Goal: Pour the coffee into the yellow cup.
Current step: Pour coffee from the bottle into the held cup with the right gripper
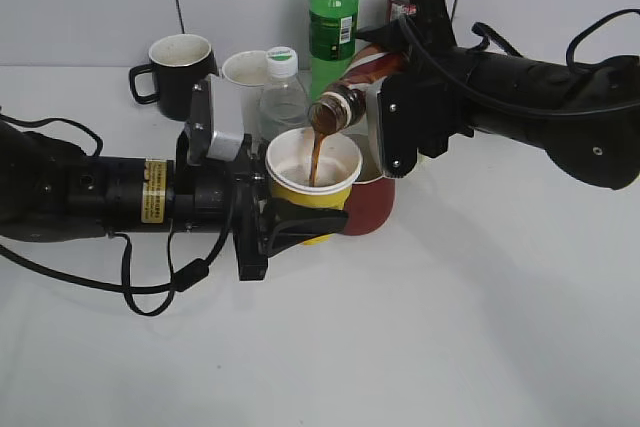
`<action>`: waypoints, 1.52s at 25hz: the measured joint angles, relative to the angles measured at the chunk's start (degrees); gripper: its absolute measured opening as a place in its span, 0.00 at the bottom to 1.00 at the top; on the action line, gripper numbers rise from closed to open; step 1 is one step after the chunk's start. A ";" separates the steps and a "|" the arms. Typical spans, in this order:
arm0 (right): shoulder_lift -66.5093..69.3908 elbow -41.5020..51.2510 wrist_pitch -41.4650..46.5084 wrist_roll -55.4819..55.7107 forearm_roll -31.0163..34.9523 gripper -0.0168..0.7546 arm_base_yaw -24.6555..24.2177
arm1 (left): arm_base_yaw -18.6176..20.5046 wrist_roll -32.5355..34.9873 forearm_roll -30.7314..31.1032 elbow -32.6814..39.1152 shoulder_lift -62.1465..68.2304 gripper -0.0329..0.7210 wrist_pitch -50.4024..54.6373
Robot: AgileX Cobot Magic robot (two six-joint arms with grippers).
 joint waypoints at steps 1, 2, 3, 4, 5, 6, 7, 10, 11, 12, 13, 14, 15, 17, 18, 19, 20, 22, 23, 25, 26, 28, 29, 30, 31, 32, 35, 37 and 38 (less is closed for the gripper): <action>0.00 0.00 -0.07 -0.15 0.00 0.67 0.00 | 0.00 0.00 0.11 0.00 0.00 0.56 0.00; 0.00 0.00 -0.07 -0.28 0.04 0.67 0.00 | 0.00 0.00 0.46 0.00 0.00 0.56 0.00; 0.00 0.00 -0.07 -0.28 0.04 0.67 0.00 | 0.00 0.00 1.01 0.00 0.00 0.56 0.00; 0.00 0.00 -0.07 -0.34 0.04 0.67 0.00 | 0.00 0.00 1.01 0.00 0.00 0.56 0.00; 0.00 0.00 -0.07 -0.35 0.04 0.67 0.00 | 0.00 0.00 1.42 0.00 0.00 0.56 0.00; 0.00 0.00 -0.07 -0.40 0.04 0.67 0.00 | 0.00 0.00 1.55 0.00 0.00 0.56 0.00; 0.00 0.00 -0.07 -0.40 0.04 0.67 0.00 | 0.00 0.00 1.61 0.00 0.00 0.56 0.00; 0.00 0.00 -0.07 -0.40 0.04 0.67 0.00 | 0.00 0.00 1.68 0.00 0.00 0.56 0.00; 0.00 0.00 -0.12 -0.40 0.04 0.67 0.00 | 0.00 0.00 1.79 0.00 0.00 0.56 0.00; 0.00 0.00 -0.12 -0.42 0.04 0.67 0.00 | 0.00 0.00 1.79 0.00 0.00 0.56 0.00; 0.00 0.00 -0.12 -0.47 0.04 0.67 0.00 | 0.00 0.00 1.79 0.00 0.00 0.56 0.00; 0.00 0.00 -0.12 -0.47 0.04 0.67 0.00 | 0.00 0.00 1.79 0.00 0.00 0.56 0.00; 0.00 0.00 -0.19 -0.59 0.04 0.67 0.00 | 0.00 0.00 1.79 0.00 0.00 0.56 0.00; 0.00 0.00 -0.19 -0.64 0.04 0.67 0.00 | 0.00 0.00 1.80 0.00 0.00 0.56 0.00; 0.00 0.00 -0.19 -0.64 0.04 0.67 0.00 | 0.00 0.00 1.80 0.00 0.00 0.56 0.00; 0.00 0.00 -0.19 -0.64 0.04 0.67 0.00 | 0.00 0.00 1.80 0.00 0.00 0.56 0.00; 0.00 0.00 -0.19 -0.64 0.04 0.67 0.00 | 0.00 0.00 1.80 0.00 0.00 0.56 0.00; 0.00 0.00 -0.19 -0.64 0.06 0.67 0.00 | 0.00 0.00 1.80 0.00 0.00 0.56 0.00; 0.00 0.00 -0.19 -0.64 0.11 0.67 0.00 | 0.00 0.00 1.85 0.00 0.00 0.56 0.00; 0.00 0.00 -0.19 -0.64 0.19 0.67 0.00 | 0.00 0.00 1.85 0.00 0.00 0.56 0.00; 0.00 0.00 -0.19 -0.64 0.26 0.67 0.00 | 0.00 0.00 1.85 0.00 0.00 0.56 0.00; 0.00 0.00 -0.19 -0.58 0.33 0.67 0.00 | 0.00 0.00 1.85 0.00 0.00 0.56 0.00; 0.00 0.00 -0.26 -0.53 0.44 0.67 0.00 | 0.00 0.00 1.85 0.00 0.00 0.56 0.00; 0.00 0.00 -0.26 0.20 0.57 0.67 0.00 | 0.00 0.00 1.85 0.00 0.00 0.56 0.00; 0.00 0.00 -0.26 1.04 0.69 0.67 0.00 | 0.00 0.00 1.85 0.00 0.00 0.56 0.00; 0.00 0.00 -0.26 2.33 1.00 0.67 0.00 | 0.00 0.00 1.85 0.00 0.00 0.56 0.00; 0.00 0.00 -0.26 7.08 1.40 0.67 0.00 | 0.00 0.00 1.42 0.00 0.00 0.56 0.00; 0.00 0.00 -0.26 10.68 1.52 0.67 0.00 | 0.00 0.00 1.22 0.00 0.00 0.56 0.00; 0.00 0.00 -0.26 12.29 1.52 0.67 0.00 | 0.00 0.00 0.21 0.00 0.00 0.56 -0.04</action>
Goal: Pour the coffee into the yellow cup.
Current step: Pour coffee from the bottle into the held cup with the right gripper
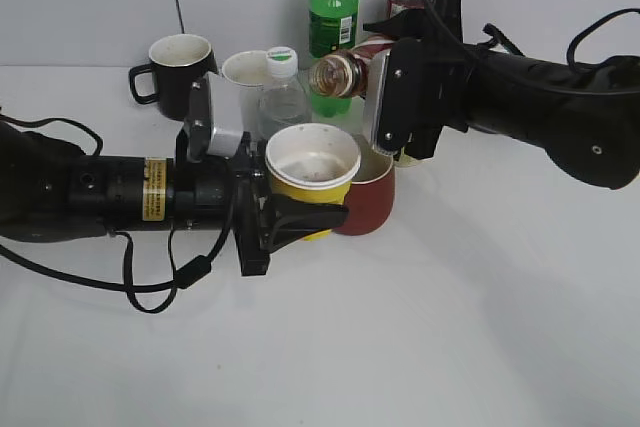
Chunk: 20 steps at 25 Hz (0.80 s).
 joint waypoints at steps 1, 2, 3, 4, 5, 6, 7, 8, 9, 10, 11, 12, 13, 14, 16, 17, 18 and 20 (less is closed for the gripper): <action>0.00 0.00 -0.06 2.12 0.06 0.67 0.00 | 0.00 0.00 -1.18 0.00 0.00 0.56 -0.03; 0.00 0.00 -0.20 4.57 0.21 0.67 0.00 | 0.00 0.00 -1.82 0.00 0.00 0.56 -0.07; 0.00 0.00 -0.58 6.85 0.64 0.67 0.00 | 0.00 0.00 -2.59 0.00 0.00 0.56 -0.10; 0.00 0.00 -1.14 9.90 1.66 0.67 0.00 | 0.07 0.00 -3.06 0.00 0.00 0.56 -0.14; 0.00 0.00 -1.80 13.14 3.20 0.67 0.00 | 0.21 0.00 -4.03 0.00 0.00 0.56 -0.21; 0.00 0.00 -2.76 16.12 4.98 0.67 0.00 | 0.43 0.00 -4.51 0.00 0.00 0.56 -0.24; 0.00 0.00 -3.48 18.45 7.72 0.67 0.04 | 0.90 0.00 -4.81 0.00 0.00 0.56 -0.37; 0.00 0.00 -3.99 20.78 10.99 0.67 0.04 | 1.50 0.00 -4.93 0.00 0.00 0.56 -0.40; 0.00 0.00 -4.11 22.51 13.96 0.67 0.04 | 2.13 0.00 -5.06 0.00 0.00 0.56 -0.45; 0.00 0.14 -4.26 23.51 17.56 0.67 0.04 | 2.71 0.00 -5.10 0.00 0.00 0.56 -0.44; 0.00 0.42 -4.58 24.75 20.94 0.67 0.04 | 3.87 0.00 -5.10 0.00 0.00 0.56 -0.44; 0.00 0.99 -5.23 26.35 23.01 0.67 -0.08 | 4.25 0.00 -5.12 0.00 0.00 0.56 -0.44; 0.00 1.53 -5.83 28.26 24.03 0.67 -0.13 | 5.39 0.00 -5.17 0.00 0.00 0.56 -0.44; 0.00 2.27 -6.09 29.98 24.71 0.67 -0.20 | 5.39 0.00 -5.17 0.00 0.00 0.56 -0.44; 0.00 3.78 -6.39 34.10 25.23 0.67 -0.55 | 8.83 0.00 -5.37 0.00 0.00 0.56 -0.44; 0.00 4.93 -6.61 35.70 25.30 0.67 -0.83 | 10.22 0.00 -5.41 0.00 0.00 0.56 -0.44; 0.00 5.81 -6.78 37.65 25.30 0.67 -1.22 | 10.22 0.00 -5.41 0.00 0.00 0.56 -0.44; 0.00 7.84 -7.21 41.76 25.59 0.67 -2.82 | 12.26 0.00 -5.49 0.00 0.00 0.56 0.16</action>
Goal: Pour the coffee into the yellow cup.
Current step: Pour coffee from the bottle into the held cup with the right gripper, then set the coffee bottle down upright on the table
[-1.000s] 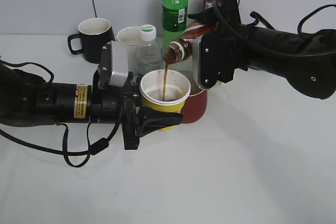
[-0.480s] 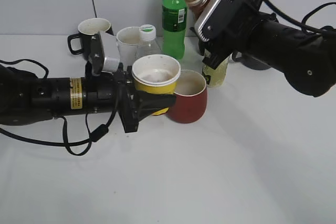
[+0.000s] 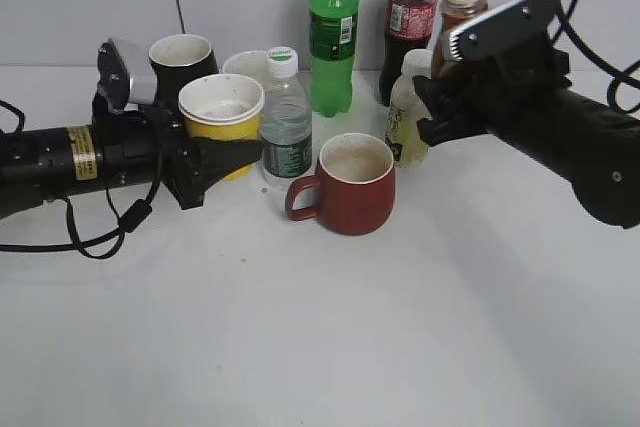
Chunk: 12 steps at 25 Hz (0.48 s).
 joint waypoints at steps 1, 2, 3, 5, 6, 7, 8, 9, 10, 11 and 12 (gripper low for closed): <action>0.00 1.23 -0.65 1.70 0.16 0.67 -1.12 | 1.05 0.00 -0.13 0.00 0.00 0.56 1.03; 0.00 2.52 -1.48 3.59 0.40 0.67 -2.11 | 1.67 0.00 -0.40 0.00 0.00 0.56 1.84; 0.00 3.45 -1.88 5.22 0.45 0.67 -3.33 | 1.99 0.00 -0.75 0.00 0.00 0.56 2.59; 0.00 5.00 -2.46 7.84 0.60 0.67 -5.49 | 2.42 0.00 -2.07 0.00 0.21 0.56 3.67; 0.14 5.35 -2.64 8.86 0.72 0.67 -6.49 | 2.49 0.00 -2.45 0.00 0.34 0.56 3.80; 0.51 5.51 -3.04 9.57 0.73 0.67 -7.20 | 2.49 0.00 -4.62 0.00 1.38 0.56 4.07; 1.17 5.51 -3.87 10.12 0.73 0.67 -7.66 | 2.49 0.00 -5.39 0.00 2.06 0.56 4.17; 1.89 5.51 -4.77 10.52 0.78 0.67 -7.86 | 2.49 0.00 -5.82 0.00 2.40 0.56 4.24; 3.16 5.51 -6.49 10.77 0.78 0.67 -8.00 | 2.49 0.00 -5.82 0.00 2.40 0.56 4.24; 4.20 5.51 -7.72 10.92 0.78 0.67 -8.00 | 2.49 0.00 -8.05 0.00 3.83 0.56 4.28; 5.31 5.51 -9.21 11.25 0.72 0.67 -8.00 | 2.49 0.23 -8.69 0.00 4.13 0.56 4.28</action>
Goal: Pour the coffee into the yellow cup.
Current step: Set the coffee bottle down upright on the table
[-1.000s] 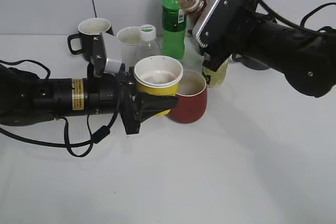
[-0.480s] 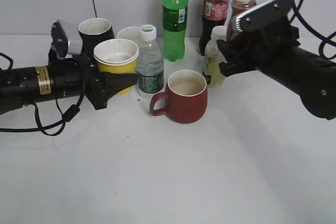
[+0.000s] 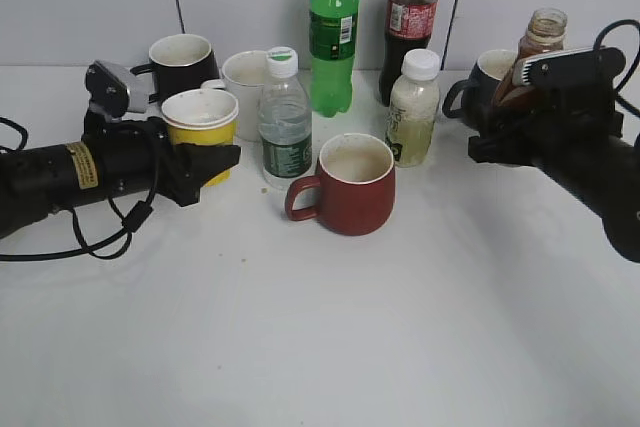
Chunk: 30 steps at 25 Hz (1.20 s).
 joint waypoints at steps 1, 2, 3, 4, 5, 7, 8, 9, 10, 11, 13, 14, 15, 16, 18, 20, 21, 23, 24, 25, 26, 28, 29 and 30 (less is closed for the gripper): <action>1.33 0.00 -1.08 0.17 0.00 0.67 0.00 | 0.00 0.27 -0.29 0.00 0.18 0.56 0.00; 2.67 0.00 -2.50 0.36 -0.11 0.67 0.00 | 0.00 1.47 -1.29 0.00 0.75 0.56 -0.07; 4.01 0.00 -3.95 0.49 -0.23 0.67 0.00 | 0.00 1.47 -1.29 0.00 0.75 0.56 -0.07; 5.03 0.00 -5.06 0.54 -0.23 0.67 0.00 | 0.00 3.21 -2.28 -0.06 1.97 0.56 -0.19; 6.23 0.00 -6.11 0.56 -0.23 0.67 0.00 | 0.00 3.43 -2.53 -0.10 2.46 0.56 -0.13; 7.60 0.04 -7.59 0.61 -0.23 0.68 0.00 | 0.00 3.67 -3.15 -0.47 3.40 0.56 -0.13; 8.02 0.04 -7.81 0.68 -0.28 0.68 0.00 | 0.00 3.82 -3.90 -0.75 4.01 0.56 -0.43; 8.44 0.04 -7.92 0.73 -0.28 0.68 0.00 | 0.00 3.87 -4.09 -0.86 4.18 0.56 -0.53; 8.69 0.04 -8.04 0.79 -0.28 0.68 0.00 | 0.00 3.91 -5.70 -1.61 5.31 0.56 -1.73; 8.84 0.04 -8.04 0.79 -0.28 0.68 0.00 | 0.00 3.96 -6.24 -1.83 5.67 0.56 -2.15; 8.84 0.04 -8.23 0.79 -0.28 0.68 0.00 | 0.00 4.02 -6.92 -2.65 6.96 0.56 -3.59; 8.84 0.04 -8.52 0.79 -0.28 0.68 0.00 | 0.00 4.07 -6.92 -3.06 7.71 0.56 -4.13; 8.84 0.04 -8.51 0.85 -0.28 0.68 0.00 | 0.00 4.07 -6.97 -3.25 8.14 0.56 -4.25; 8.84 0.04 -8.57 0.85 -0.28 0.68 0.00 | 0.00 4.07 -6.97 -3.60 9.17 0.56 -4.46; 8.84 0.04 -8.61 0.85 -0.28 0.68 0.00 | 0.00 4.19 -6.97 -4.08 10.30 0.56 -4.48; 8.84 0.04 -8.61 0.96 -0.28 0.67 0.00 | 0.00 4.81 -7.02 -4.68 11.52 0.56 -4.52; 8.84 0.04 -8.61 0.96 -0.28 0.67 0.00 | 0.00 4.97 -7.02 -4.86 11.73 0.56 -4.52; 8.84 0.04 -8.63 0.96 -0.28 0.67 0.00 | 0.00 5.27 -7.16 -5.53 12.74 0.56 -5.48; 8.84 0.04 -8.63 0.96 -0.28 0.67 0.00 | 0.00 5.35 -7.21 -5.83 13.09 0.56 -5.97; 8.84 0.04 -8.63 0.96 -0.28 0.67 0.00 | 0.00 5.40 -7.28 -5.88 13.21 0.56 -6.09; 8.84 0.04 -8.63 0.96 -0.28 0.67 0.00 | 0.00 5.40 -7.34 -5.88 13.30 0.56 -6.21; 8.84 0.04 -8.68 0.96 -0.28 0.67 0.00 | 0.00 5.53 -7.49 -6.01 13.79 0.56 -6.92; 8.84 0.04 -8.68 0.96 -0.28 0.67 0.00 | 0.00 5.53 -7.43 -6.07 13.79 0.56 -6.96; 8.84 0.04 -8.68 0.96 -0.28 0.67 0.00 | 0.00 5.53 -7.32 -6.11 13.79 0.56 -6.90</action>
